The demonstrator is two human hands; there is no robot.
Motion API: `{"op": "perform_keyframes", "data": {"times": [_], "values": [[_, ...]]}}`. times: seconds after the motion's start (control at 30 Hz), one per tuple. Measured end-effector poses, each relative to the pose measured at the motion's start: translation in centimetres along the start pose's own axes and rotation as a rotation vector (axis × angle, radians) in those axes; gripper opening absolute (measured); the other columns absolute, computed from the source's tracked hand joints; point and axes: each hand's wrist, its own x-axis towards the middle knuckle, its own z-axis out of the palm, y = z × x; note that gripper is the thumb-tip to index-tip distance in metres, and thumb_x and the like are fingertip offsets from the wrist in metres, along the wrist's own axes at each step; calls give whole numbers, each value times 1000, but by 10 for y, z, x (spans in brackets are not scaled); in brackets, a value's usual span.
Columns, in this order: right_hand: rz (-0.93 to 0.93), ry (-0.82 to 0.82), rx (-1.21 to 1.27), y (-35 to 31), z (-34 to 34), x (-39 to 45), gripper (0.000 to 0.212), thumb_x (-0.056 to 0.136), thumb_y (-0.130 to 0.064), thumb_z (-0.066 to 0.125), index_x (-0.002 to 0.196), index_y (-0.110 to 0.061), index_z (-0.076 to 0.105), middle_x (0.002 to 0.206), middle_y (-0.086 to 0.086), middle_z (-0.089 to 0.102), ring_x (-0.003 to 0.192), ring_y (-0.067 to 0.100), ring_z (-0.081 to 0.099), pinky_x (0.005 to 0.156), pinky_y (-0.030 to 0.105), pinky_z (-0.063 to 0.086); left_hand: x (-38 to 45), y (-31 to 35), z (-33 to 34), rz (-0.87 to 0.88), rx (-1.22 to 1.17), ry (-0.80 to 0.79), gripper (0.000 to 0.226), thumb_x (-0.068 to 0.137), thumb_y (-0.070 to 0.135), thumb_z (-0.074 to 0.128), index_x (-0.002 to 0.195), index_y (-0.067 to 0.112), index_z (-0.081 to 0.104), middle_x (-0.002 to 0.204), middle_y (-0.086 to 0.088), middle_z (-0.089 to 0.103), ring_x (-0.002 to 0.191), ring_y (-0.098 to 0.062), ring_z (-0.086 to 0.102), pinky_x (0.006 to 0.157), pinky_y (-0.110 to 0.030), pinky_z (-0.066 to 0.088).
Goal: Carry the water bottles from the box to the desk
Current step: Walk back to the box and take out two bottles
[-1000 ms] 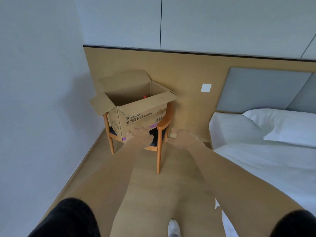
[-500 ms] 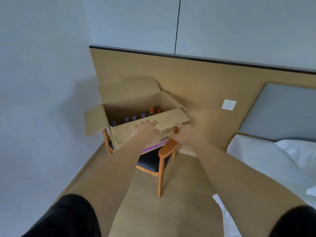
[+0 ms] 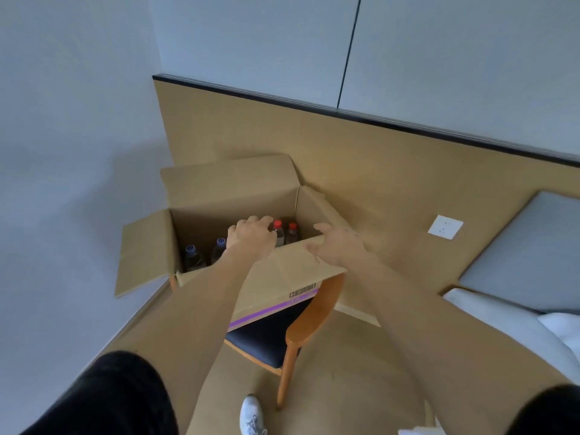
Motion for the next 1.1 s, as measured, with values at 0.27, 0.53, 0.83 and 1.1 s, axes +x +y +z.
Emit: {"op": "perform_keyframes", "data": {"times": [0.27, 0.53, 0.83, 1.1], "values": [[-35, -48, -63, -18, -3, 133, 65, 97, -58, 51, 152, -29, 36, 147, 4, 50, 133, 30, 48, 105, 44, 43, 121, -51, -3, -91, -29, -47, 46, 104, 36, 37, 146, 20, 45, 139, -13, 55, 124, -36, 51, 101, -46, 41], [-70, -147, -56, -22, 32, 213, 67, 95, -56, 54, 152, -26, 38, 146, 7, 51, 133, 31, 48, 108, 47, 42, 168, -97, 17, -125, -46, -83, 46, 106, 37, 35, 150, 23, 41, 138, -14, 55, 123, -37, 54, 101, -48, 45], [-153, -285, -51, -21, 75, 279, 62, 96, -55, 54, 150, -28, 38, 145, 8, 51, 132, 33, 48, 109, 48, 42, 178, -139, 69, -250, -81, -319, 46, 105, 38, 48, 146, 17, 49, 143, -13, 54, 130, -33, 52, 107, -42, 43], [-186, -361, -40, -13, 98, 322, 64, 97, -52, 55, 152, -25, 37, 146, 9, 49, 133, 34, 47, 110, 48, 41, 173, -151, 109, -415, 107, -627, 63, 87, 49, 73, 140, 20, 56, 138, -6, 59, 126, -29, 57, 103, -42, 49]]}}
